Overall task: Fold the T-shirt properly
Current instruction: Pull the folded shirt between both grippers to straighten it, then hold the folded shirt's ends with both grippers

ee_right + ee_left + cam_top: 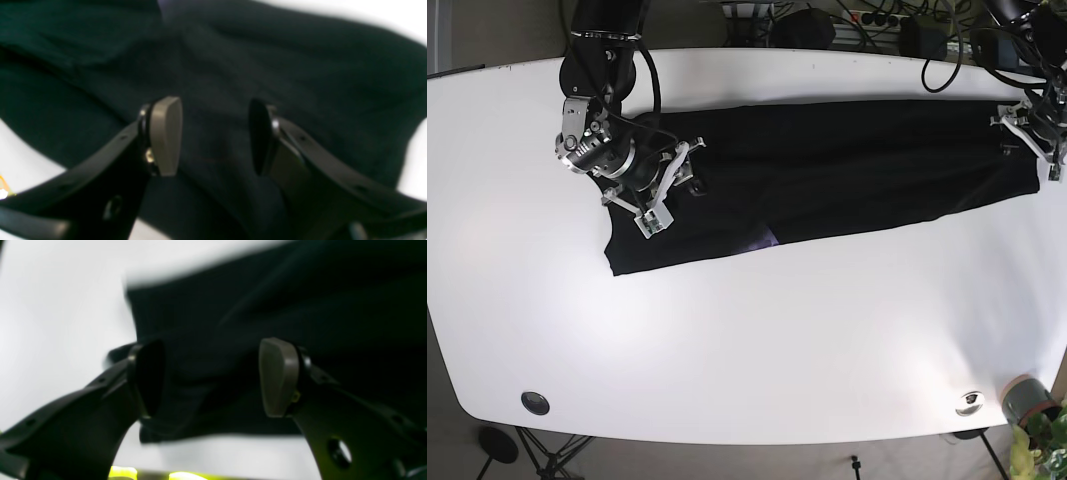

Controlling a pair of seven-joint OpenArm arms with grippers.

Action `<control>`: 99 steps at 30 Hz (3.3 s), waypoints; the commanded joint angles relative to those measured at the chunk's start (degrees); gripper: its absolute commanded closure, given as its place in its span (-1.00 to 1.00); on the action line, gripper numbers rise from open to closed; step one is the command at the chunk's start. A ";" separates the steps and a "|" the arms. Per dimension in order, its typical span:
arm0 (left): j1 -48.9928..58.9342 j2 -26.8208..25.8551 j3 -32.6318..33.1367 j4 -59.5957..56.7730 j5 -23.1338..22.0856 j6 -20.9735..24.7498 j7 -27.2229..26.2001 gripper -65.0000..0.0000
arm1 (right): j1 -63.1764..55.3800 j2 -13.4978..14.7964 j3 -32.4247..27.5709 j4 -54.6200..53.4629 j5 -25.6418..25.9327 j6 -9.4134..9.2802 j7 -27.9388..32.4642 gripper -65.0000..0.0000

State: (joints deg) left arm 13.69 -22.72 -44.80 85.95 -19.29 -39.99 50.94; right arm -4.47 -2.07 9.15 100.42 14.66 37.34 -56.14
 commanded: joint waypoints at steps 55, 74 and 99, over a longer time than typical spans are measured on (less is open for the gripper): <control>-19.36 -7.30 8.44 -17.78 -7.22 -0.01 -6.06 -0.28 | 8.03 9.49 12.61 -21.52 -1.60 0.50 15.22 0.06; -22.79 -5.28 8.09 -27.10 -11.70 -0.01 -2.98 -0.56 | 8.21 9.32 12.52 -21.26 -1.51 0.50 15.22 0.06; -23.50 -2.73 14.86 -31.23 -11.79 -0.01 -3.07 -0.54 | 8.03 8.09 12.52 -21.17 -1.51 0.59 15.13 0.06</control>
State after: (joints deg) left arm -9.52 -24.82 -30.04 54.43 -31.81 -39.94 46.04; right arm 3.03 5.69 21.56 78.48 13.47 37.93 -40.56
